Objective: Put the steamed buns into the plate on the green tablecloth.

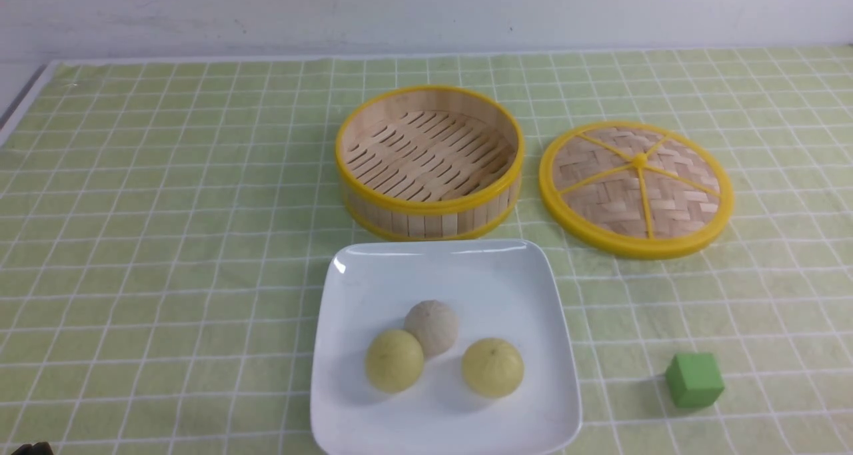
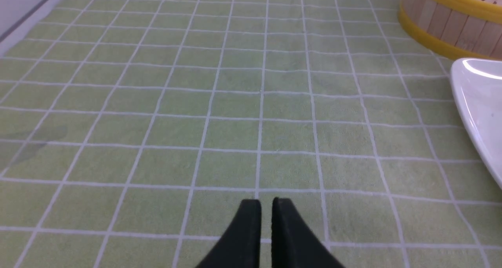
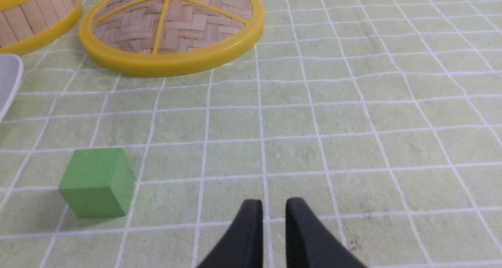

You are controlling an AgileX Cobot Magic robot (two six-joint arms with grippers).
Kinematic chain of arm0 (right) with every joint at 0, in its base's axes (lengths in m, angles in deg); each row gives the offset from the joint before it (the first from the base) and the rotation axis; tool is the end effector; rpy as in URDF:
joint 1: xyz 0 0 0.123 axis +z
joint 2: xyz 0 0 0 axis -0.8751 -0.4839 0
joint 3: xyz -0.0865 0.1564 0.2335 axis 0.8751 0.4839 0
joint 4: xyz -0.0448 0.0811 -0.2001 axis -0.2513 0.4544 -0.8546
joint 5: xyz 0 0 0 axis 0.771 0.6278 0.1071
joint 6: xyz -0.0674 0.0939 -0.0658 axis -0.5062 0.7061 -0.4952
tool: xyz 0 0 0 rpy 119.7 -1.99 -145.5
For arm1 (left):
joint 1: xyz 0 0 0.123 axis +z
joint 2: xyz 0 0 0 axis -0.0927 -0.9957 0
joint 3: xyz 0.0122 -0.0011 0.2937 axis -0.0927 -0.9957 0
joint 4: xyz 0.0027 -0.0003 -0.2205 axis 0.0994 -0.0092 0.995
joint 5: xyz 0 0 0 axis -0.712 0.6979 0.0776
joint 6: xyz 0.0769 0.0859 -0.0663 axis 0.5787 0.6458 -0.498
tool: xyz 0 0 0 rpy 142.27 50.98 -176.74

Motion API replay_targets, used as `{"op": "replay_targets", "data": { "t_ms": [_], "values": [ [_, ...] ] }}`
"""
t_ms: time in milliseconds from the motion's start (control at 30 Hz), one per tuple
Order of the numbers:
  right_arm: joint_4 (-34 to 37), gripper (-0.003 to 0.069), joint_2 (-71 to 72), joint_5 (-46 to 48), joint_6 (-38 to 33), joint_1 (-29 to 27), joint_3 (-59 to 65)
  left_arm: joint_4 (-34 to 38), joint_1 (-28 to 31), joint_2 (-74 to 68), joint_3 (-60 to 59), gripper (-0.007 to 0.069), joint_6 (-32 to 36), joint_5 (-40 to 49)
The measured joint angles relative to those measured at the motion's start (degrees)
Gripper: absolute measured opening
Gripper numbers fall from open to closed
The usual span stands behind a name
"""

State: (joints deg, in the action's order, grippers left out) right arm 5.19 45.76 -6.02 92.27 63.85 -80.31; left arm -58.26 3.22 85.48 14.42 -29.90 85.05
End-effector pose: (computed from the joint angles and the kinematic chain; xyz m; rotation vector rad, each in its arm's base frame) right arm 0.0506 -0.0038 0.1587 0.0760 1.8912 0.0545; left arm 0.0521 0.0042 0.1599 -0.0290 1.8683 -0.0055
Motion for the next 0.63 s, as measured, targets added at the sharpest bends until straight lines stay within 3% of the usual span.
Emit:
{"op": "replay_targets", "data": {
  "t_ms": [633],
  "values": [
    [-0.1,0.0139,0.0,0.0,0.0,0.0,0.0,-0.1,0.0,0.0,0.0,0.009,0.0,0.0]
  ]
}}
